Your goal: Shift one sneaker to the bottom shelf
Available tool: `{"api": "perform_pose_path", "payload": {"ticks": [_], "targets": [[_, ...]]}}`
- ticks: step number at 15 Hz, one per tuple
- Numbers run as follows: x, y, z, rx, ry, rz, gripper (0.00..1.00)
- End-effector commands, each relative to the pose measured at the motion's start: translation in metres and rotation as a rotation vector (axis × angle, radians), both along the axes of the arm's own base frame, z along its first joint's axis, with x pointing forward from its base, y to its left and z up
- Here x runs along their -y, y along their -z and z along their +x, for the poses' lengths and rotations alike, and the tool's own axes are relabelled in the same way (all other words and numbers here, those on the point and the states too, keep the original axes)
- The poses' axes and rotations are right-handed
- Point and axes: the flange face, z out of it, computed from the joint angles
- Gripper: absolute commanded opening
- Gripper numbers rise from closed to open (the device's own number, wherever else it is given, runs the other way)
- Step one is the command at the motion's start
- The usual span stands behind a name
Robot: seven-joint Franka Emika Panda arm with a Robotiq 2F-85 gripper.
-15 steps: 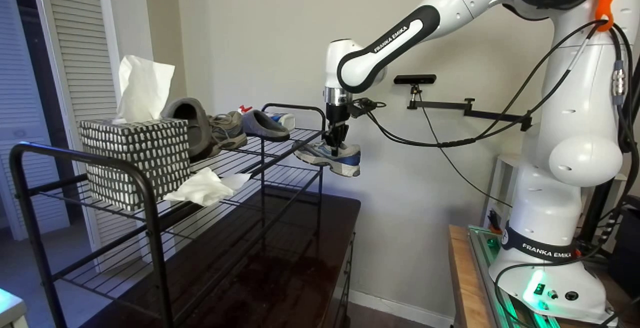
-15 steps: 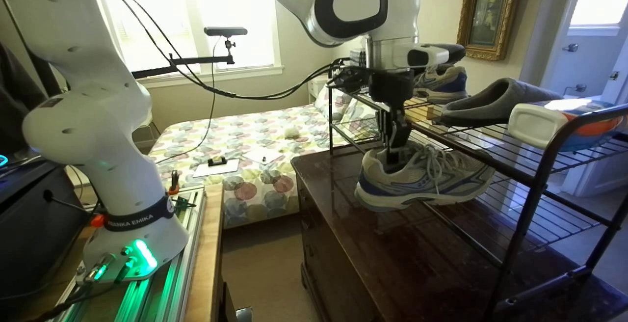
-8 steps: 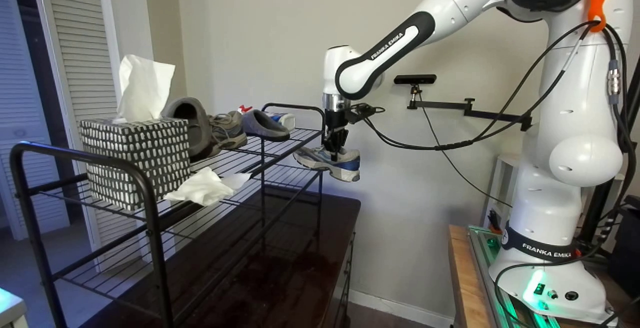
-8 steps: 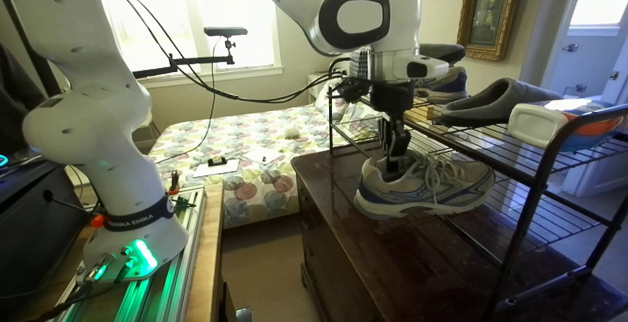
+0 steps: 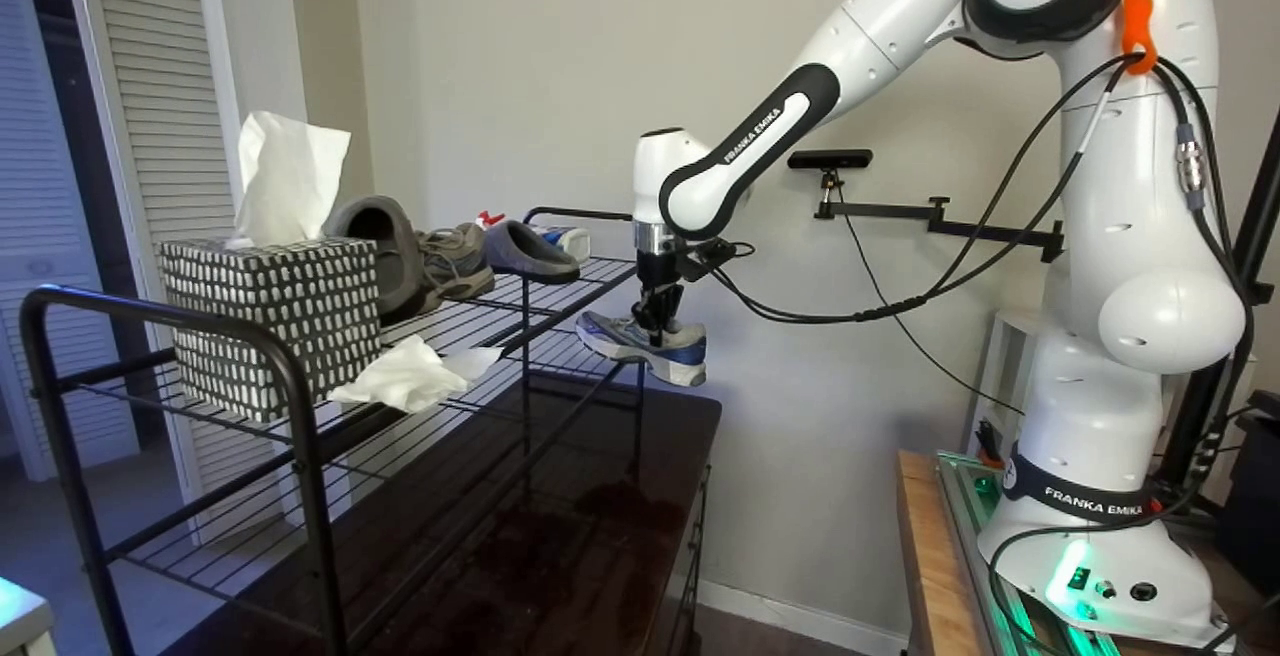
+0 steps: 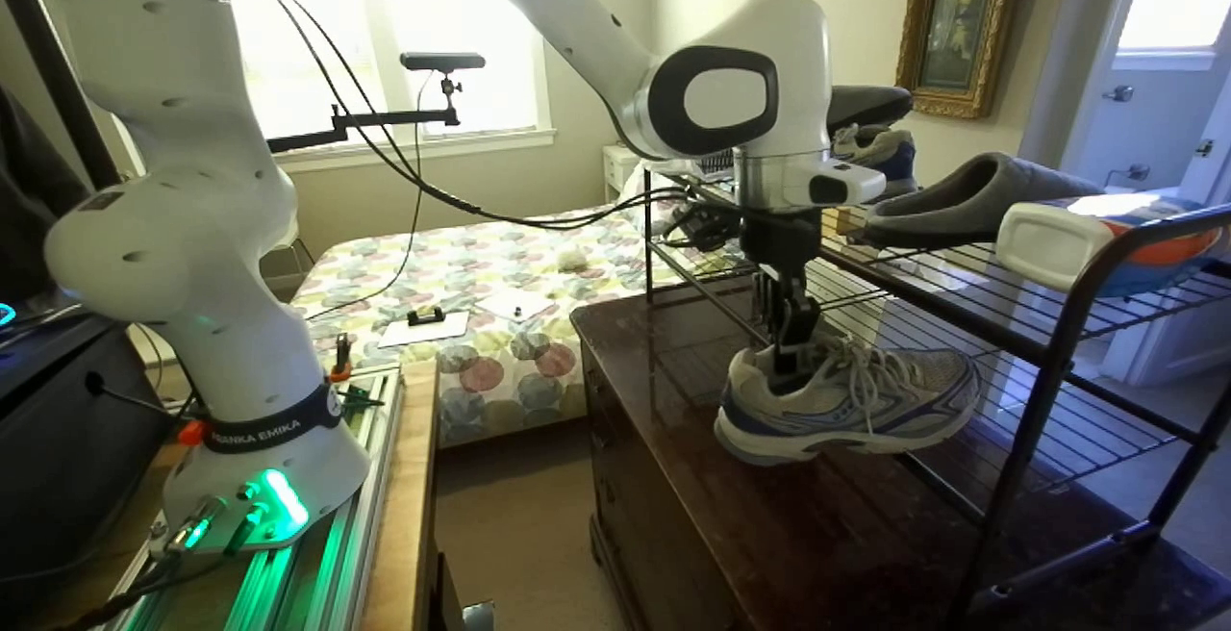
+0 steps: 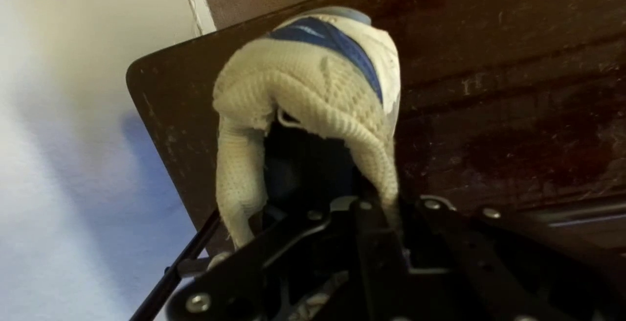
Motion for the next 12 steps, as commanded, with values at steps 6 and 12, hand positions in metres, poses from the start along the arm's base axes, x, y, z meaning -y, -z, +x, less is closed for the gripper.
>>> {"api": "perform_pose_path", "payload": {"ticks": [6,12], "targets": [[0.002,-0.008,0.007,0.059,-0.104,-0.004,0.11],[-0.006,-0.019,0.019,0.085,-0.136,-0.026,0.03]]}}
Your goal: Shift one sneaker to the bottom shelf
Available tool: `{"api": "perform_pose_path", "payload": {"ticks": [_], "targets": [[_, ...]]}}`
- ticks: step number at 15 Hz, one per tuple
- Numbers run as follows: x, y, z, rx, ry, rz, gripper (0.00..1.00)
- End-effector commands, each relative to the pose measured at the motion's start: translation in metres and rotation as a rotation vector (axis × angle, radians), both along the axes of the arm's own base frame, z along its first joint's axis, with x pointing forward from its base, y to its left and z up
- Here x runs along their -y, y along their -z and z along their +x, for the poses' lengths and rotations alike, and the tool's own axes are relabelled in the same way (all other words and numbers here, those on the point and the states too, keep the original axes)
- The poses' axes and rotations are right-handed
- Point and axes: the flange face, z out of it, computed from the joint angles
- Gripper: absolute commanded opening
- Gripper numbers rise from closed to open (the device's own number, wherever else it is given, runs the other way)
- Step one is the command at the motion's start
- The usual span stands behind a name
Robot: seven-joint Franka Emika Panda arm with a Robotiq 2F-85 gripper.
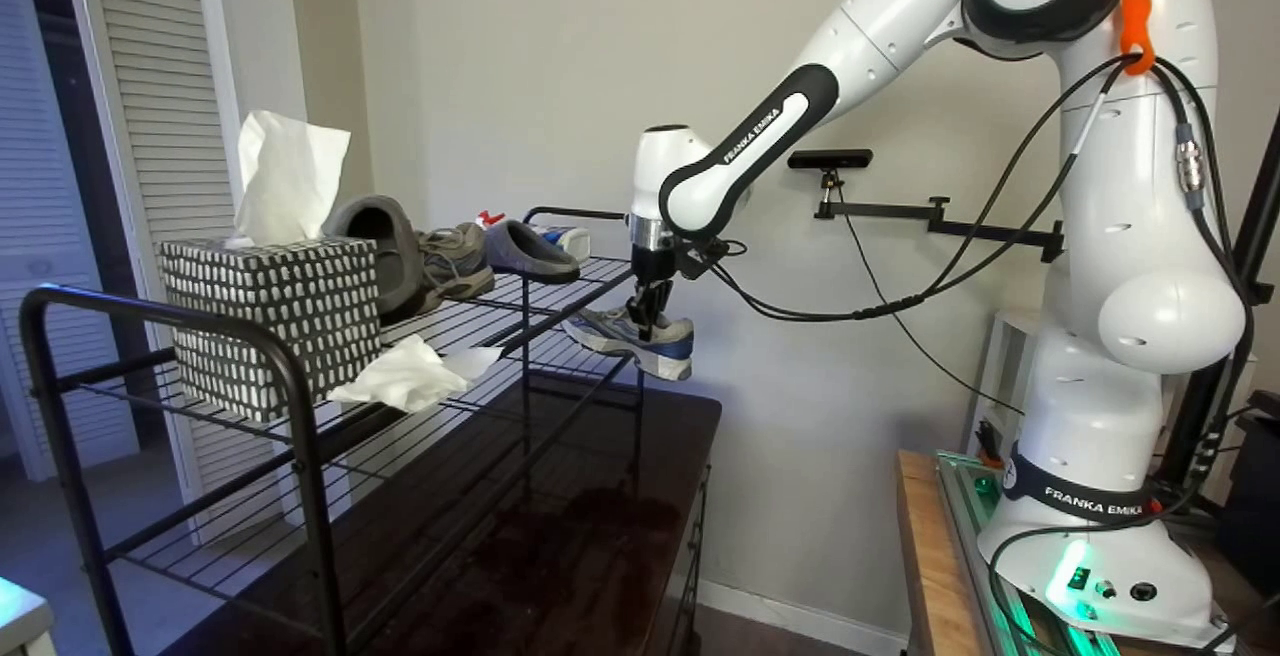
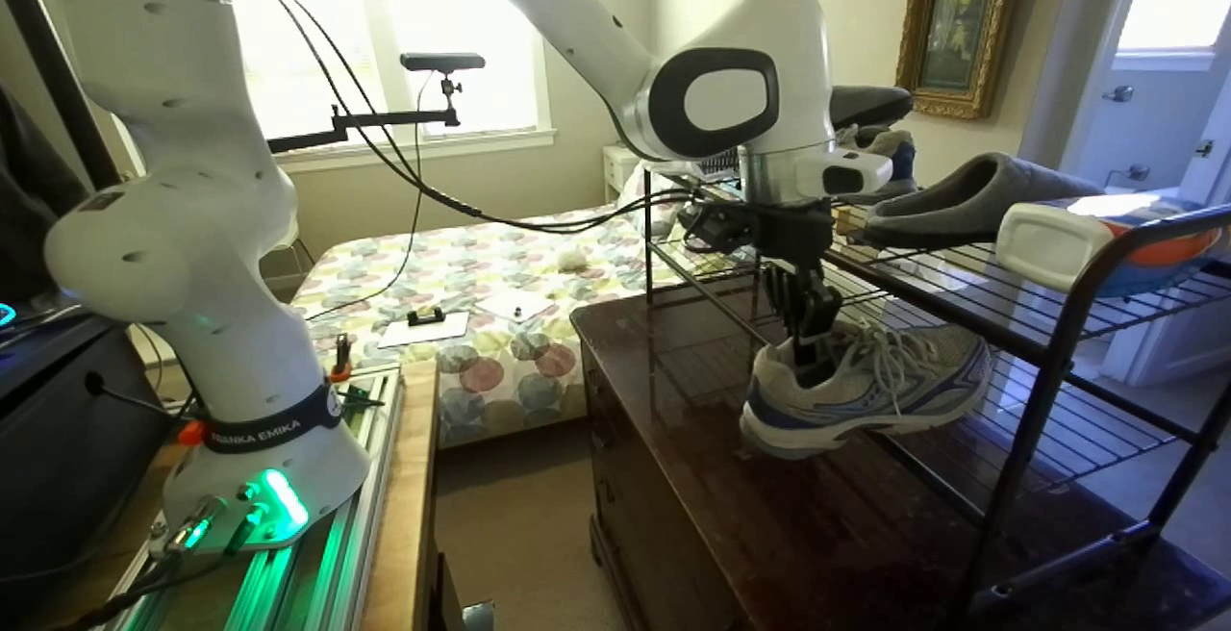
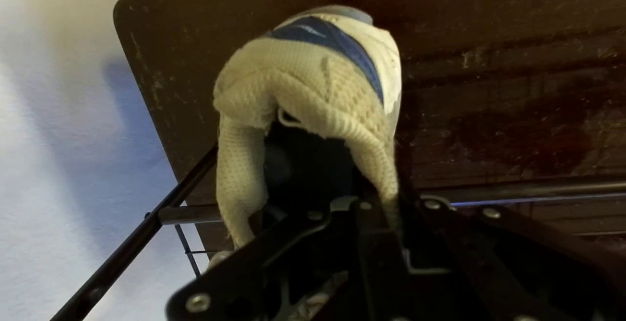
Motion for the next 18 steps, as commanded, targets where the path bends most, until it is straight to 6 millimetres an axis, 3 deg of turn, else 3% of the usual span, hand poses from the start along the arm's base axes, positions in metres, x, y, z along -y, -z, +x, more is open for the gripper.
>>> {"api": "perform_pose_path", "payload": {"ticks": [1,6,14,18], "targets": [[-0.008,-0.016,0.014,0.031,-0.04,-0.022,0.03],[-0.012,-0.026,0.027,0.067,-0.079,-0.006,0.03],[-0.008,-0.013,0.051,0.095,-0.06,0.019,0.03],[-0.009,-0.011,0.052,0.094,-0.064,0.014,0.03]]}}
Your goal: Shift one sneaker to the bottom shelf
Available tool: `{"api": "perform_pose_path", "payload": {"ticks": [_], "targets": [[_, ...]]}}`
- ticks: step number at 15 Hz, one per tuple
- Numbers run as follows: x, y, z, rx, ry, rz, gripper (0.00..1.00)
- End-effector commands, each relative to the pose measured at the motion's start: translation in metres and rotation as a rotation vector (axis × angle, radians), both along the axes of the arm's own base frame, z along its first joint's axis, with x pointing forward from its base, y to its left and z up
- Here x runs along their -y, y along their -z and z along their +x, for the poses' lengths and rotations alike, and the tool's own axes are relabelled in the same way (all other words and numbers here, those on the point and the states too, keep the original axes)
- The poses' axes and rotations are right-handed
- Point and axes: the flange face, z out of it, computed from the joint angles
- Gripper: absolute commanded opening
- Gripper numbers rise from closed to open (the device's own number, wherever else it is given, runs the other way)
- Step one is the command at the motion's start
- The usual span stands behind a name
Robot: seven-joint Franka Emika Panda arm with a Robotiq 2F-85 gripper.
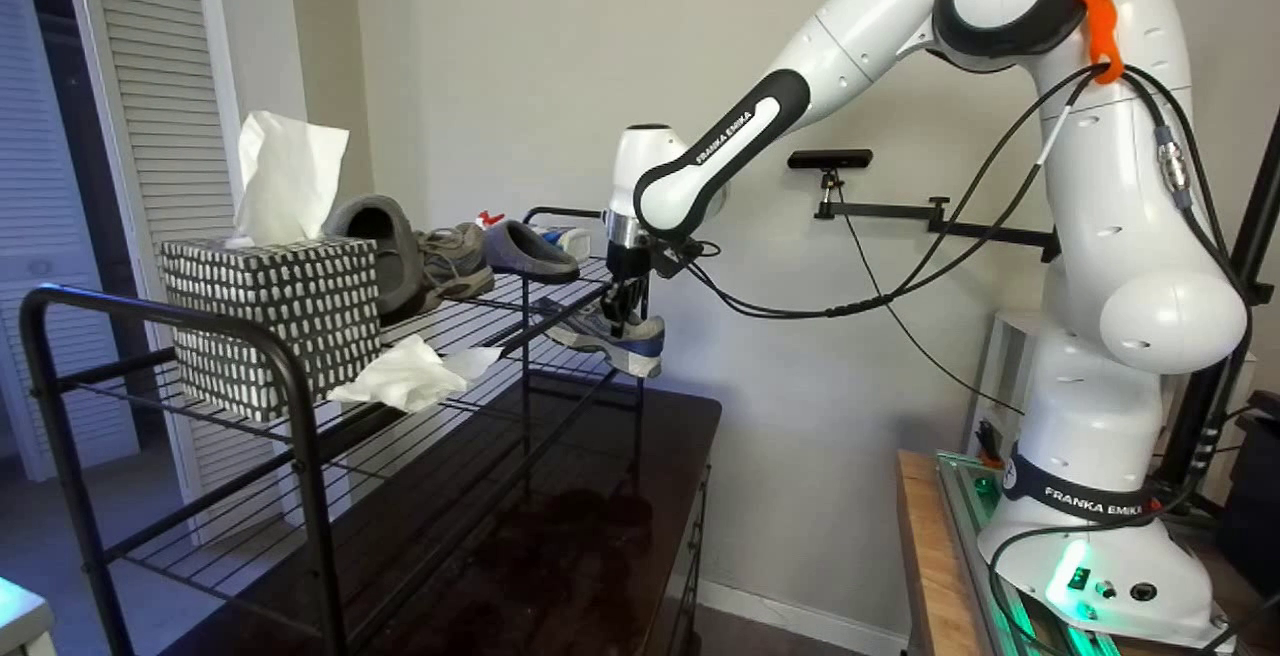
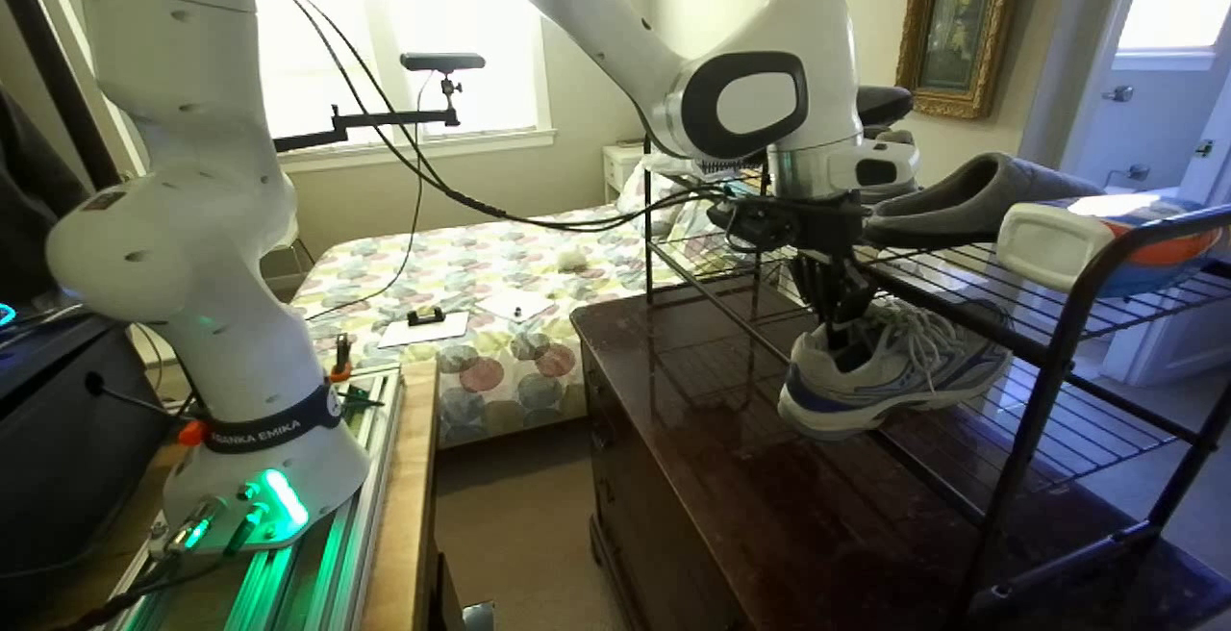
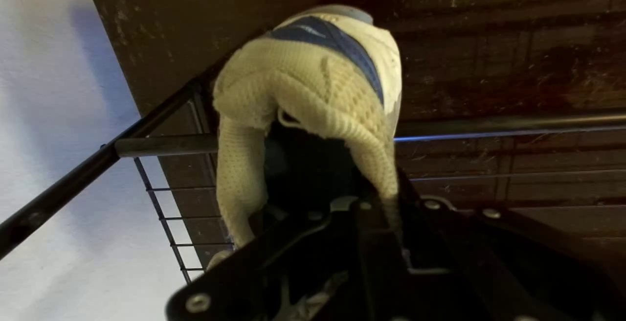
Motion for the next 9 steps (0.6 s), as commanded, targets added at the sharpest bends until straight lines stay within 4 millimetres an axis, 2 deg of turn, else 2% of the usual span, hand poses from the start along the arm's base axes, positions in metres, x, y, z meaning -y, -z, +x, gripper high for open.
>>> {"api": "perform_pose_path", "payload": {"ticks": [1,3,4,5,9], "targets": [[-0.0012,-0.0097,0.0138,0.04,-0.008,-0.002,0.03],[-0.0027,-0.0109,0.0126,0.037,-0.004,0.007,0.03],[-0.0027,-0.0113,0.0126,0.036,-0.004,0.007,0.36],[-0.003,-0.0116,0.0124,0.035,-0.007,0.007,0.37],[-0.0061,-0.0157,0.0076,0.026,-0.019,0.005,0.64]]}}
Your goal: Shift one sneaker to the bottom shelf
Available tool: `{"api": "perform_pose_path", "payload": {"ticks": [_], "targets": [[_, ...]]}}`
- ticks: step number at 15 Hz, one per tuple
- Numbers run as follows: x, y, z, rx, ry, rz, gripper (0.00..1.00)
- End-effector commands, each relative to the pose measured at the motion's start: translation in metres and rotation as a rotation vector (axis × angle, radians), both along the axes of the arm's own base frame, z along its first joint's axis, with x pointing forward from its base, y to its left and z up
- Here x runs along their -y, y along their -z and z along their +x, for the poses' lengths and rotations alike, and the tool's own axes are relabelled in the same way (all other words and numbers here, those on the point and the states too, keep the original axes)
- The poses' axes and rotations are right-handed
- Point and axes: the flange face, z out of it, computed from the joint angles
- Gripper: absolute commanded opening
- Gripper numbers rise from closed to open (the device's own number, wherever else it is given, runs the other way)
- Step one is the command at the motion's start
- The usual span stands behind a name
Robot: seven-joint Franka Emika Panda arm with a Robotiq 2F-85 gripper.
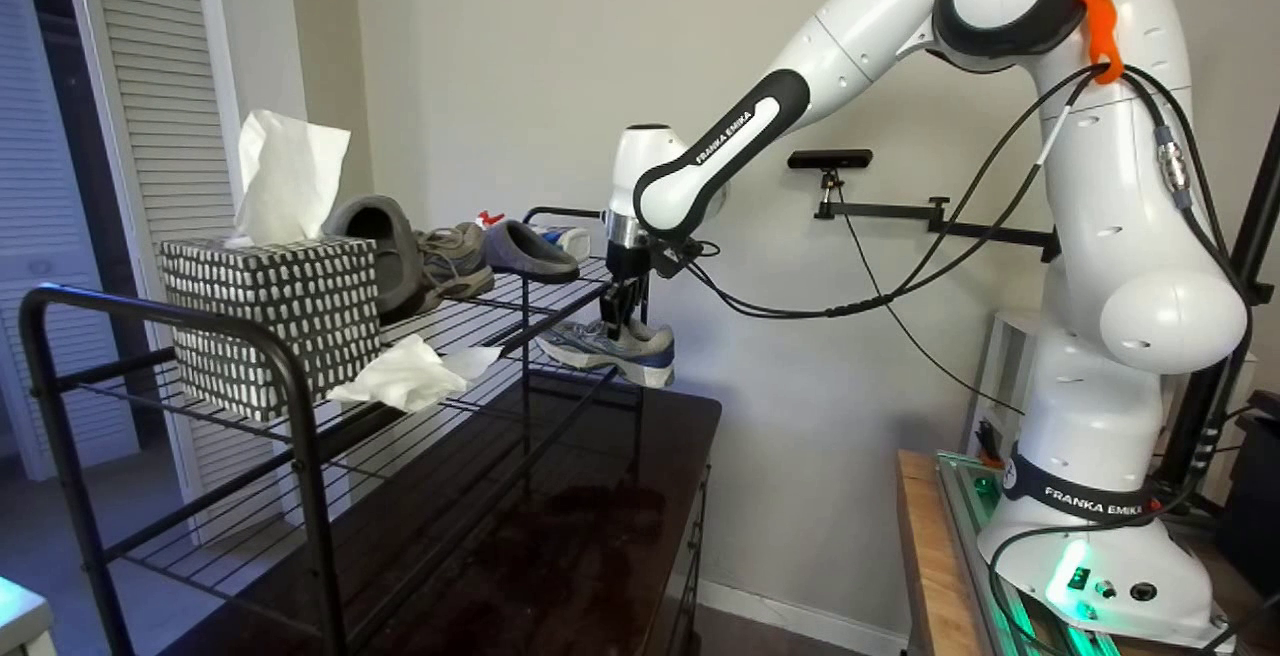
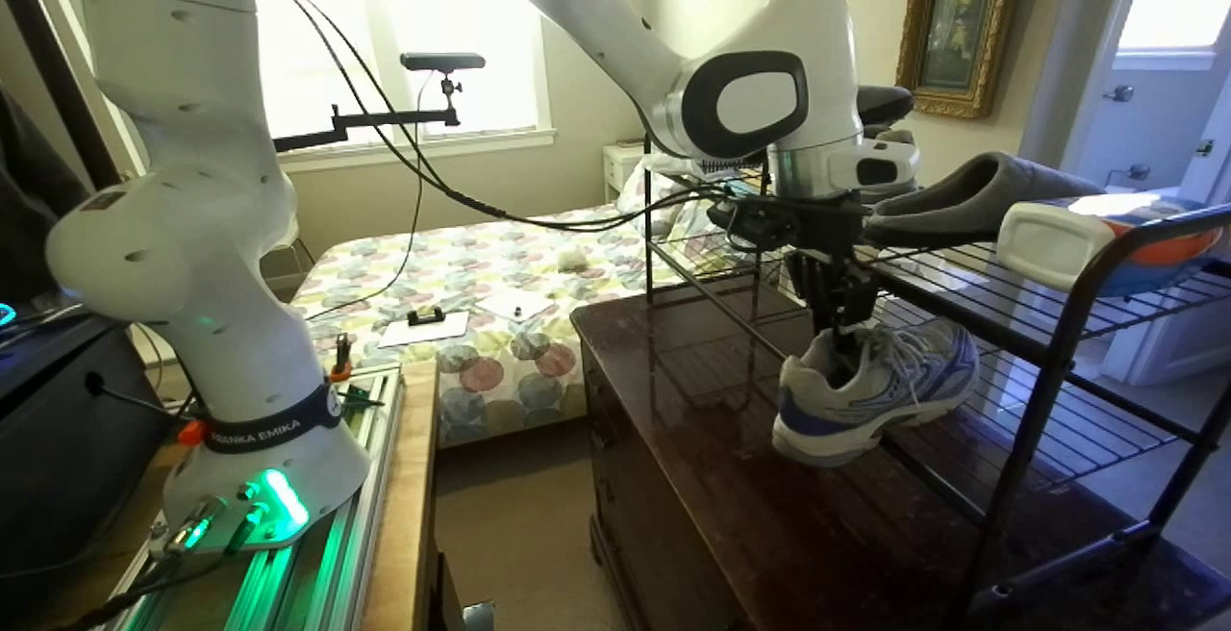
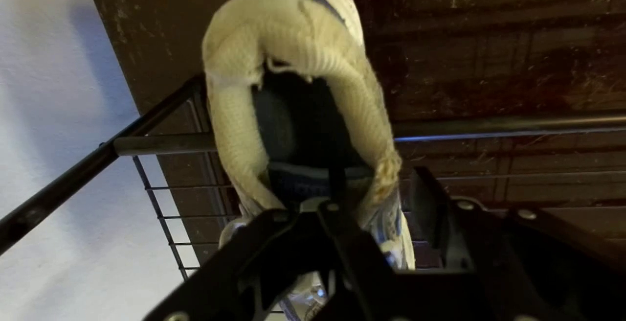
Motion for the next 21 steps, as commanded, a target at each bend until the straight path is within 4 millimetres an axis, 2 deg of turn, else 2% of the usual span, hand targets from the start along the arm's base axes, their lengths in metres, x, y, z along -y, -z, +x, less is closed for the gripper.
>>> {"api": "perform_pose_path", "payload": {"ticks": [1,5,6,11,13,16,18,21], "targets": [[-0.007,-0.018,0.005,0.032,-0.024,0.003,0.72],[-0.008,-0.029,-0.004,0.041,-0.033,0.004,0.98],[-0.009,-0.03,-0.005,0.036,-0.033,0.013,1.0],[-0.012,-0.043,-0.019,-0.042,-0.023,0.009,1.0],[-0.001,-0.047,-0.038,-0.152,-0.004,-0.106,1.0],[0.013,-0.048,-0.063,-0.312,-0.083,-0.169,1.0],[0.021,-0.042,-0.076,-0.411,-0.137,-0.168,1.0],[0.022,-0.027,-0.086,-0.481,-0.161,-0.15,1.0]]}}
